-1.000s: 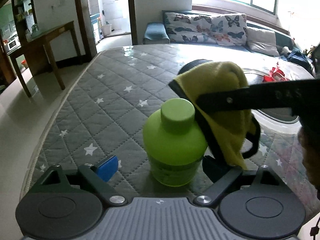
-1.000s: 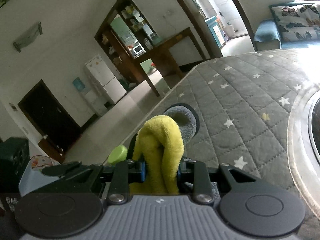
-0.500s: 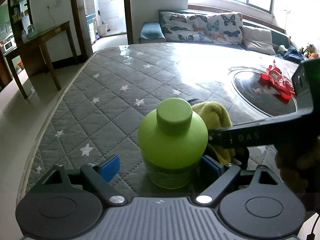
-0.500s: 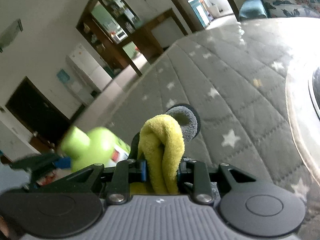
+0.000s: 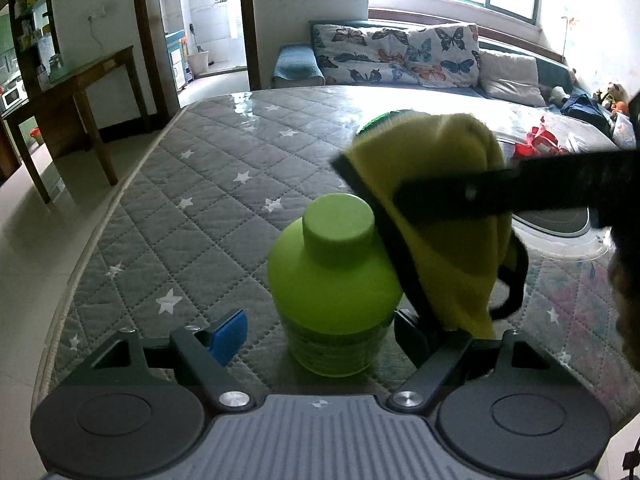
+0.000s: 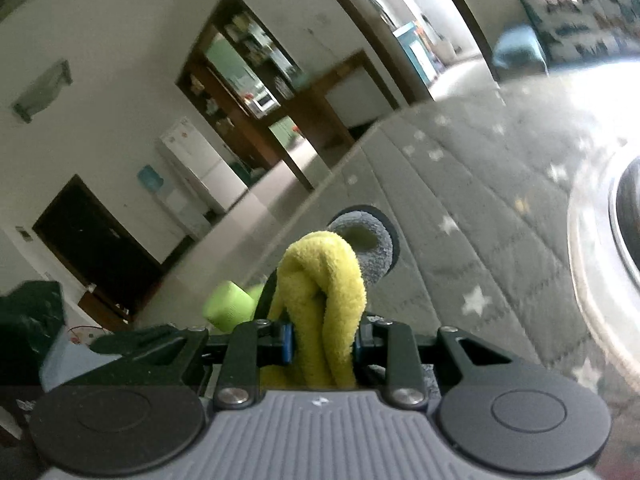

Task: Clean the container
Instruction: 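Rub the cloth over the bottle with the right tool while the left tool holds it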

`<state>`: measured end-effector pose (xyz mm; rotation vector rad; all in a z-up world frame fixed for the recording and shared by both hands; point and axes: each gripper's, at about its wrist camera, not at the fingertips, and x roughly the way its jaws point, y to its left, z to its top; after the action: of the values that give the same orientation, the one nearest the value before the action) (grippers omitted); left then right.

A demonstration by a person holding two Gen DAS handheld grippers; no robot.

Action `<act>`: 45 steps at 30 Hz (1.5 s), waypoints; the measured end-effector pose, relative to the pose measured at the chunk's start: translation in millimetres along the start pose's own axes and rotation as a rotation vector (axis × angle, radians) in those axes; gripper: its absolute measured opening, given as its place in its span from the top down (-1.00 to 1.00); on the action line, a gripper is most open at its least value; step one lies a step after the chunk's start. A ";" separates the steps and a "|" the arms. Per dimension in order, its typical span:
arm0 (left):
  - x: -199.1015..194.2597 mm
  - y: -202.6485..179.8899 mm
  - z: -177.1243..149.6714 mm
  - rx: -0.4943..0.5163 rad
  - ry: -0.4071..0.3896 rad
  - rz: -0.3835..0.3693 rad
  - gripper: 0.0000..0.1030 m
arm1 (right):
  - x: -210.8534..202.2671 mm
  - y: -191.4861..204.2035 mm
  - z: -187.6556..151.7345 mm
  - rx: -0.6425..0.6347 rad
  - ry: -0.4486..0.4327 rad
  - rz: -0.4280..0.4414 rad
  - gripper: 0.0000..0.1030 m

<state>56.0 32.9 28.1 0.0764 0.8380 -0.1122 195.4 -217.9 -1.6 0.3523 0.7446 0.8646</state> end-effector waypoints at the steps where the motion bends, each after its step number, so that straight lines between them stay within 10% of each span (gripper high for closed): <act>1: 0.0 -0.1 -0.1 0.001 -0.001 0.001 -0.61 | -2.0 4.3 4.4 -0.013 -0.012 0.008 0.50; 45: -18.2 10.9 -6.1 -0.070 -0.025 -0.002 -0.59 | 44.9 -10.2 -38.2 -0.006 0.172 -0.018 0.46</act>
<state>40.9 45.6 37.9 0.0084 0.8167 -0.0858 192.7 -189.2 -54.0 0.2669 0.9030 0.8873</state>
